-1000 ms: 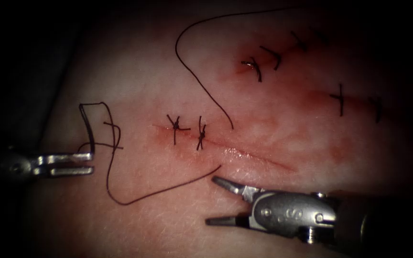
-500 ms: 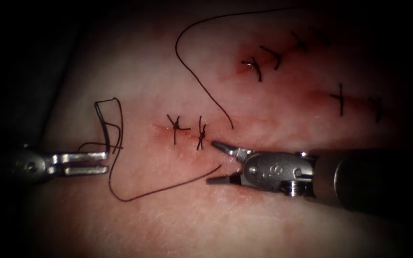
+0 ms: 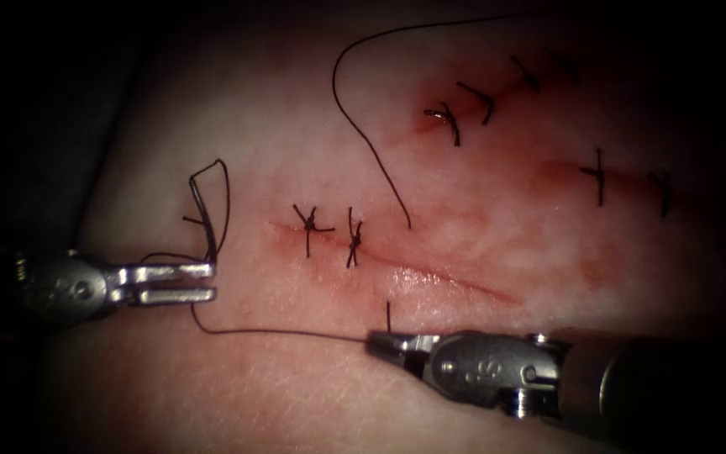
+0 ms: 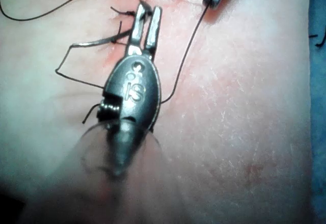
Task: Wound Closure
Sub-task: Use the right grasper to pull the suture through the wound.
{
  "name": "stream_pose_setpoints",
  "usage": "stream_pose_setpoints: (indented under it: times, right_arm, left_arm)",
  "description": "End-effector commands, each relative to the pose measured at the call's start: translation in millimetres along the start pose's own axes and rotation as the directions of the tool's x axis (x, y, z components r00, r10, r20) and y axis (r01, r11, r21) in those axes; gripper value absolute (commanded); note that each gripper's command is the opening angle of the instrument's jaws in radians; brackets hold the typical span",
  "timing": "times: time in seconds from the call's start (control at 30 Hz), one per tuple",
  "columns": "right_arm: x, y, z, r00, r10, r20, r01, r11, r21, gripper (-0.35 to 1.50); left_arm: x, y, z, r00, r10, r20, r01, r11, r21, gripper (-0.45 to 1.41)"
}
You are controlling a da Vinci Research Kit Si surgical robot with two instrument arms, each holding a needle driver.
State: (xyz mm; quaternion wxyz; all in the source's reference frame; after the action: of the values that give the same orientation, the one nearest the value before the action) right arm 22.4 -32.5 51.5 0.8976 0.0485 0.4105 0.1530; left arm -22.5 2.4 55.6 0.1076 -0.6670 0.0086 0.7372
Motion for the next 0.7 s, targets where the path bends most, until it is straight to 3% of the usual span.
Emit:
stream_pose_setpoints:
  times: [0.03,0.23,0.5,0.53,0.57,0.6,0.7]
  right_arm:
    - [0.4,-3.9,0.4,1.000,-0.002,-0.003,0.002,1.000,0.031,-0.35]
    - [2.4,-10.6,-1.0,0.999,-0.015,-0.041,0.018,0.997,0.074,-0.35]
    - [4.5,-13.2,-1.6,0.996,-0.029,-0.090,0.041,0.991,0.129,-0.35]
    - [4.6,-13.0,-1.6,0.995,-0.033,-0.091,0.045,0.990,0.134,-0.03]
    - [4.7,-12.2,-1.6,0.992,-0.060,-0.107,0.073,0.990,0.123,0.61]
    - [4.7,-11.4,-1.7,0.987,-0.085,-0.133,0.099,0.990,0.104,0.88]
    - [4.6,-8.1,-2.3,0.966,-0.161,-0.203,0.173,0.984,0.044,1.32]
  left_arm:
    - [-0.7,0.1,0.6,1.000,-0.001,-0.002,0.001,1.000,-0.002,-0.45]
    - [-1.1,0.0,1.0,1.000,-0.001,-0.002,0.001,1.000,-0.003,-0.45]
    - [-1.2,0.0,1.0,1.000,-0.001,0.002,0.001,1.000,-0.008,-0.45]
    - [-1.2,0.0,1.0,1.000,0.000,0.001,0.000,1.000,-0.008,-0.45]
    - [-1.2,0.0,1.0,1.000,0.000,0.001,0.000,1.000,-0.008,-0.45]
    - [-1.2,0.0,1.0,1.000,0.000,-0.001,0.000,1.000,-0.010,-0.45]
    - [-1.4,-0.1,1.0,1.000,-0.001,0.006,0.001,1.000,-0.008,-0.45]
